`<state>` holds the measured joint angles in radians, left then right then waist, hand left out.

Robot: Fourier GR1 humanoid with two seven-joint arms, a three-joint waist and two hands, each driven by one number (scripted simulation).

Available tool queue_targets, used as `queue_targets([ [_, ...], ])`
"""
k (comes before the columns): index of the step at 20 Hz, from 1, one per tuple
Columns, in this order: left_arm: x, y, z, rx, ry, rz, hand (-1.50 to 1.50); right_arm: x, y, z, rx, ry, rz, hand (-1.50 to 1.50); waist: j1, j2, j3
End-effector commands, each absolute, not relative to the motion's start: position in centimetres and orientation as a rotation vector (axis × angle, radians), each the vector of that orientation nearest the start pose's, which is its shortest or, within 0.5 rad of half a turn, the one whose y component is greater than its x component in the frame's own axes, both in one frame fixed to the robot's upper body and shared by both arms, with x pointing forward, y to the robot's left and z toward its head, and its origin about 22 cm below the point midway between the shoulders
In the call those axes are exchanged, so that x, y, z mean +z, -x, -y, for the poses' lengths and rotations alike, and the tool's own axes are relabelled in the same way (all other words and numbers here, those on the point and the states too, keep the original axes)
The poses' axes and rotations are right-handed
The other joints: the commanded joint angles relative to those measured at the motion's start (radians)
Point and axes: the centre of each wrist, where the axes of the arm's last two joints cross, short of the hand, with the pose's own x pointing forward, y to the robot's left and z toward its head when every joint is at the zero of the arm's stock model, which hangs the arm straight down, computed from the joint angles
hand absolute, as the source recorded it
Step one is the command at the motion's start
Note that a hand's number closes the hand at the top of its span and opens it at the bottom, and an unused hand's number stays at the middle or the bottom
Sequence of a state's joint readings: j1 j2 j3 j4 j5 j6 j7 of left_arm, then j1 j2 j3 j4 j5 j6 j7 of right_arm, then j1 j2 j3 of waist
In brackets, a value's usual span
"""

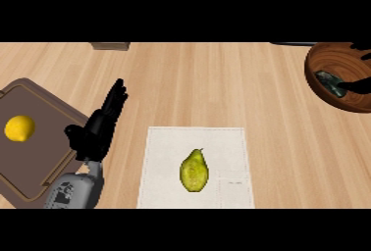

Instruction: Pick the eggplant from the placemat and place it in the bowl

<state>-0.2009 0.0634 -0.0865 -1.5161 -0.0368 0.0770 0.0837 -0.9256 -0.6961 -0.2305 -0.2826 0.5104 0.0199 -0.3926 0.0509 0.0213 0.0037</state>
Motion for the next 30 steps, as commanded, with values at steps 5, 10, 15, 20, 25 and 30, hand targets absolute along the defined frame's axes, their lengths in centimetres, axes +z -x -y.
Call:
queue_targets([
  [5, 3.3, -28.4, -19.1, -0.148, -0.031, 1.610, 0.00, 14.0, -39.4, 45.4, 0.338, 0.709, 1.740, -1.50, -0.004, 0.001, 0.001],
  [10, 3.9, -27.7, -20.6, -0.131, -0.055, 1.605, 0.00, 14.5, -38.9, 46.5, 0.198, 0.651, 1.757, -1.50, -0.015, -0.009, -0.001],
  [15, 4.1, -28.8, -21.9, -0.118, -0.042, 1.617, 0.00, 16.5, -36.9, 49.8, 0.112, 0.553, 1.728, -1.50, -0.025, -0.009, -0.002],
  [20, 2.5, -28.2, -21.1, -0.125, -0.036, 1.617, 0.00, 14.1, -34.2, 52.2, 0.044, 0.440, 1.745, -1.50, -0.024, -0.005, -0.001],
  [25, 3.0, -28.4, -18.9, -0.123, -0.043, 1.598, 0.00, 15.2, -32.6, 54.1, 0.083, 0.353, 1.775, -1.50, -0.024, -0.007, 0.000],
  [30, 3.2, -29.2, -21.7, -0.123, -0.060, 1.615, 0.00, 13.1, -29.5, 56.1, 0.117, 0.321, 1.757, -1.50, -0.032, -0.008, -0.001],
])
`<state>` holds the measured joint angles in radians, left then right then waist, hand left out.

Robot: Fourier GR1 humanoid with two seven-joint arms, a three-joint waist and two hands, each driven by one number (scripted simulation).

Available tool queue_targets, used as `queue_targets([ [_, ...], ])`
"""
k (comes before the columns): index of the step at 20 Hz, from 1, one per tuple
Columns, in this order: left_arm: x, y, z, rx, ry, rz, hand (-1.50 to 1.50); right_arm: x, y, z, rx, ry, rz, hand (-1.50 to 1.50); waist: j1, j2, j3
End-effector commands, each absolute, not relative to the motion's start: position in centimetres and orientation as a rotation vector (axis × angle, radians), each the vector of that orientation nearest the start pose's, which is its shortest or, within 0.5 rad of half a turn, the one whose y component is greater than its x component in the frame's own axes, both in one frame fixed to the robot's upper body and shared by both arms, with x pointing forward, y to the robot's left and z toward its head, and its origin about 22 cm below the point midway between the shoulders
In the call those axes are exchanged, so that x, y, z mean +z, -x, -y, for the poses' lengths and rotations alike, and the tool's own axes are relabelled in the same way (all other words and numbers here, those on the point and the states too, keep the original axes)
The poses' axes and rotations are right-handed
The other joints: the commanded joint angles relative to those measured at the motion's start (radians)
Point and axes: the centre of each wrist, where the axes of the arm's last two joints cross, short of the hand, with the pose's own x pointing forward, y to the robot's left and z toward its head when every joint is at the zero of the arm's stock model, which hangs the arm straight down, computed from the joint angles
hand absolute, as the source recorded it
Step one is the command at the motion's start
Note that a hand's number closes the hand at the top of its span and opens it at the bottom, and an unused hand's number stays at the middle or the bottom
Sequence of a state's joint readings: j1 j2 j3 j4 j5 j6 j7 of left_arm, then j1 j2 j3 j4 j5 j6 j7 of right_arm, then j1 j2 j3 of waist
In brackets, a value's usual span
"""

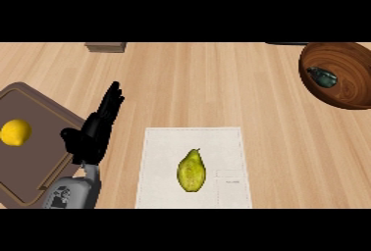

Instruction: Pick the eggplant from the placemat and place it in the bowl

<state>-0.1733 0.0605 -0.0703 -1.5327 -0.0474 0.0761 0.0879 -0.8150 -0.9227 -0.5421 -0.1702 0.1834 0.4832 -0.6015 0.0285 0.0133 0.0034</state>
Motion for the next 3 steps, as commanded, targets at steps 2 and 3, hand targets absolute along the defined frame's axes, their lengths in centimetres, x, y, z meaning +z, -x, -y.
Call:
queue_targets([
  [2, 2.1, -27.0, -20.9, -0.128, -0.039, 1.602, 0.00, 13.0, -30.1, 55.5, 0.115, 0.331, 1.757, -1.50, -0.002, -0.003, -0.001],
  [3, 3.8, -29.3, -20.8, -0.128, -0.037, 1.613, 0.00, 11.7, -29.2, 55.8, 0.137, 0.315, 1.752, -1.50, -0.004, 0.001, 0.000],
])
